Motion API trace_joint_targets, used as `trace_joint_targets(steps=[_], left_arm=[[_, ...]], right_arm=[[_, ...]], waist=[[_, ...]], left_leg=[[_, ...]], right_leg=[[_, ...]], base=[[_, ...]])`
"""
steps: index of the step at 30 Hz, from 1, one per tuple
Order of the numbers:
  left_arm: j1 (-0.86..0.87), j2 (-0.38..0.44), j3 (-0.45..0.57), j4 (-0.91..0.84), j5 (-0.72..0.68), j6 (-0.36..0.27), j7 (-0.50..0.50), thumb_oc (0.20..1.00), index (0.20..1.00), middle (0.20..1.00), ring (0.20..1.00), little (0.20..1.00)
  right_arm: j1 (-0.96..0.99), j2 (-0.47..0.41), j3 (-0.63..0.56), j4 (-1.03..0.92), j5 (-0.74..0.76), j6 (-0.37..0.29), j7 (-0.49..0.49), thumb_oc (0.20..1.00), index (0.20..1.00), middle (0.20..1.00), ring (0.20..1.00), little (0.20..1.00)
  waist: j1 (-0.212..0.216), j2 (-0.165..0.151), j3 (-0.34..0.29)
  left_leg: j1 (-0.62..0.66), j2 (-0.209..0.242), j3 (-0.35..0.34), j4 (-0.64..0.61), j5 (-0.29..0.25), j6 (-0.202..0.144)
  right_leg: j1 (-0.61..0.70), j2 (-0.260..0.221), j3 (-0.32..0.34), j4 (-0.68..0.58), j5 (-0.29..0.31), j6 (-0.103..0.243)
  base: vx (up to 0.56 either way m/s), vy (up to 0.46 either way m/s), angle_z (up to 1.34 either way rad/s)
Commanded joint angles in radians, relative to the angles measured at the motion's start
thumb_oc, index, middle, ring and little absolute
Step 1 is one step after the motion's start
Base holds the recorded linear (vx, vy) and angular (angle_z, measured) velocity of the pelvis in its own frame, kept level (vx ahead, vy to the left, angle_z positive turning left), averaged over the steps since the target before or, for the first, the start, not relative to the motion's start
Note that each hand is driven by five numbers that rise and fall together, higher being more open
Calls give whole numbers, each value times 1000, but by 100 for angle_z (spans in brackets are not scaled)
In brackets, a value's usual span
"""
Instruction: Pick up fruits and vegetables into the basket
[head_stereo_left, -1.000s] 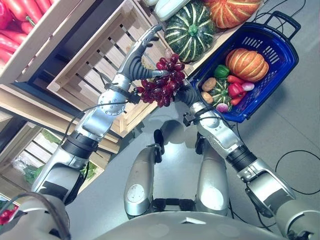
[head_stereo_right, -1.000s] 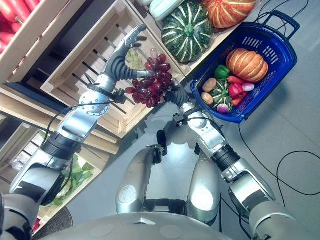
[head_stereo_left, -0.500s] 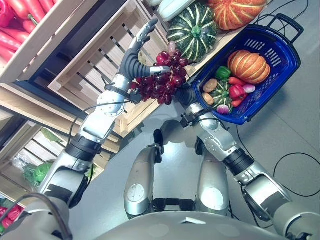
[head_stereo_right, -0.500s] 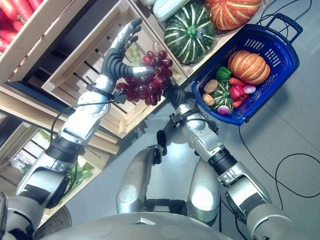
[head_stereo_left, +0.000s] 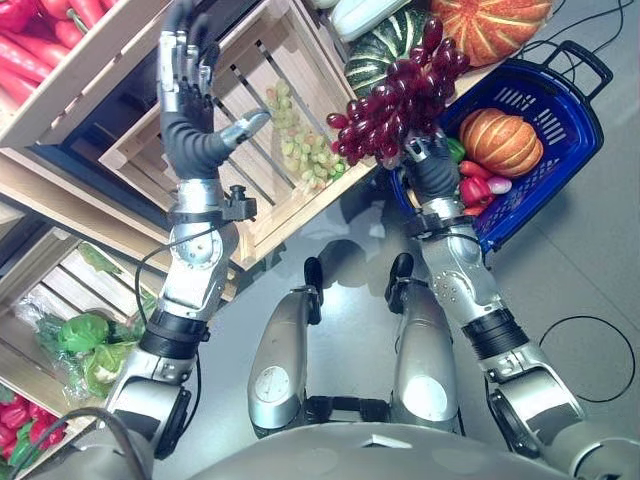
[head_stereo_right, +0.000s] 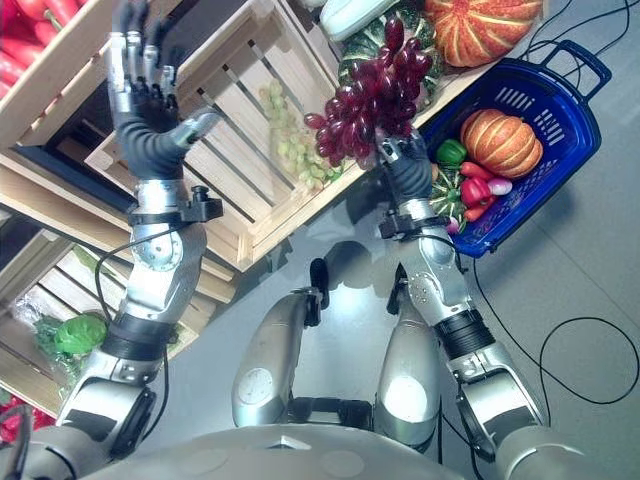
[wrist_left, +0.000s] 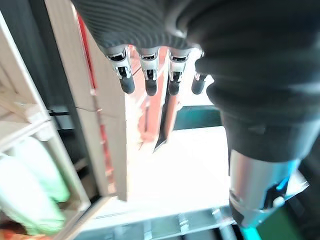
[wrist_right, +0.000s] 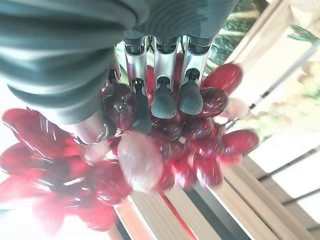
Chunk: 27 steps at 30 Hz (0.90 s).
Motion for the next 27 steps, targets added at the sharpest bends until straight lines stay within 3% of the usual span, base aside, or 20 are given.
trace_joint_targets(steps=[1, 4, 9, 17, 22, 27], left_arm=[[28, 4, 45, -153, -137, -102, -91, 1000, 1000, 1000, 1000, 1000], [43, -9, 47, -159, -251, -98, -175, 1000, 1000, 1000, 1000, 1000], [63, -19, 38, -146, -332, -9, -272, 1000, 1000, 1000, 1000, 1000], [143, 47, 5, -66, -296, 243, -467, 1000, 1000, 1000, 1000, 1000], [220, 83, -12, 3, -323, 392, -504, 1000, 1000, 1000, 1000, 1000], [257, 121, -38, 107, -258, 431, -481, 1000, 1000, 1000, 1000, 1000]], right_arm=[[-10, 93, -52, -150, 23, -120, 55, 200, 200, 200, 200, 200], [11, 86, -85, -136, 42, -143, 67, 200, 200, 200, 200, 200], [43, 79, -132, -121, 62, -176, 56, 200, 200, 200, 200, 200], [82, 12, -244, -80, 173, -214, 95, 200, 200, 200, 200, 200], [94, -50, -305, -31, 243, -209, 106, 200, 200, 200, 200, 200], [57, -114, -354, 61, 308, -180, 101, 200, 200, 200, 200, 200]], waist=[[-2, -50, -41], [-4, -52, -41], [-14, -55, -41], [-26, -41, -41], [-28, -17, -41], [-23, 14, -41]], left_leg=[[-11, -9, 61, 38, -51, 49], [-16, -8, 62, 41, -53, 51], [-23, -3, 69, 44, -55, 55], [-96, 6, 91, 65, -58, 66], [-149, 4, 96, 79, -77, 62], [-226, 8, 109, 94, -68, 56]], right_leg=[[64, 2, -14, -22, -20, 54], [60, 4, -16, -21, -19, 53], [49, 7, -16, -12, -18, 52], [-39, 8, -9, 25, -20, 53], [-109, 15, 6, 66, -50, 61], [-198, 13, 6, 111, -63, 57]], base=[[1, -53, 2], [0, -39, 3], [10, -17, 4], [-27, -16, -3], [-20, -20, -10], [-48, -28, -3]])
